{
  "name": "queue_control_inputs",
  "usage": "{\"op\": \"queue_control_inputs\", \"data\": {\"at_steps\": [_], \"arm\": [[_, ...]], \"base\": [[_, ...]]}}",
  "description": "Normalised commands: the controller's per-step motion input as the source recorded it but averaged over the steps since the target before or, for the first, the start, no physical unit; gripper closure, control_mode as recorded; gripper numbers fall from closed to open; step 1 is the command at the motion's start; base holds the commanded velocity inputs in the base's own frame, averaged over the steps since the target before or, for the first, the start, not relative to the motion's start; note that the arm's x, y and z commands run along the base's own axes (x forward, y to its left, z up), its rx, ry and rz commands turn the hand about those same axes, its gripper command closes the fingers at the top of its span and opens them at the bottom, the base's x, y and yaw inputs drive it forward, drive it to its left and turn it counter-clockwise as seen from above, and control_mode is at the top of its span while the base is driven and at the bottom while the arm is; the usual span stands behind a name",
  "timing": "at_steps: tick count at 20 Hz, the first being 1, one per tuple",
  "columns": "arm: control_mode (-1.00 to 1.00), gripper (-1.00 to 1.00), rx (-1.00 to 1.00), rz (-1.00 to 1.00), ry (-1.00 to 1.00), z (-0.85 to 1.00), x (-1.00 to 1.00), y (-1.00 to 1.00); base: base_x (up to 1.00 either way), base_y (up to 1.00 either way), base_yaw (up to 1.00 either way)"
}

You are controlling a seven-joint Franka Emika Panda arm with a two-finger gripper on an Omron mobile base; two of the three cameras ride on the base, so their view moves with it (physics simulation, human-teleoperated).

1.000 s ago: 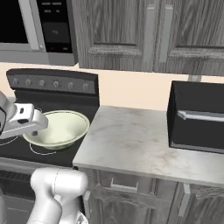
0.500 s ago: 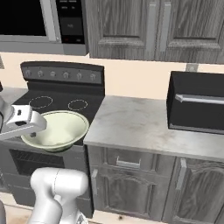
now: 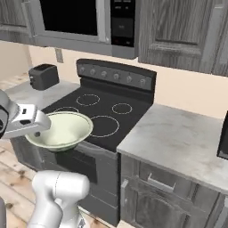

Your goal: Pick the cup and bowl from the counter and place them on the counter next to the sink.

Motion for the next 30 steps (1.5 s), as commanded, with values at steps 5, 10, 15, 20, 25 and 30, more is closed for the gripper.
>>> {"op": "queue_control_inputs", "data": {"at_steps": [5, 10, 15, 20, 25, 30], "arm": [[1.0, 1.0, 0.0, 0.0, 0.0, 0.0, 0.0, 0.0], [1.0, 1.0, 0.0, 0.0, 0.0, 0.0, 0.0, 0.0], [1.0, 1.0, 0.0, 0.0, 0.0, 0.0, 0.0, 0.0], [1.0, 1.0, 0.0, 0.0, 0.0, 0.0, 0.0, 0.0], [1.0, 1.0, 0.0, 0.0, 0.0, 0.0, 0.0, 0.0], [1.0, 1.0, 0.0, 0.0, 0.0, 0.0, 0.0, 0.0]], "base": [[-0.69, 0.21, 0.66], [-0.36, 0.12, 0.7], [0.0, 0.03, 0.69], [0.35, 0.0, 0.66], [0.87, -0.03, 0.4], [1.0, -0.01, 0.14]]}}
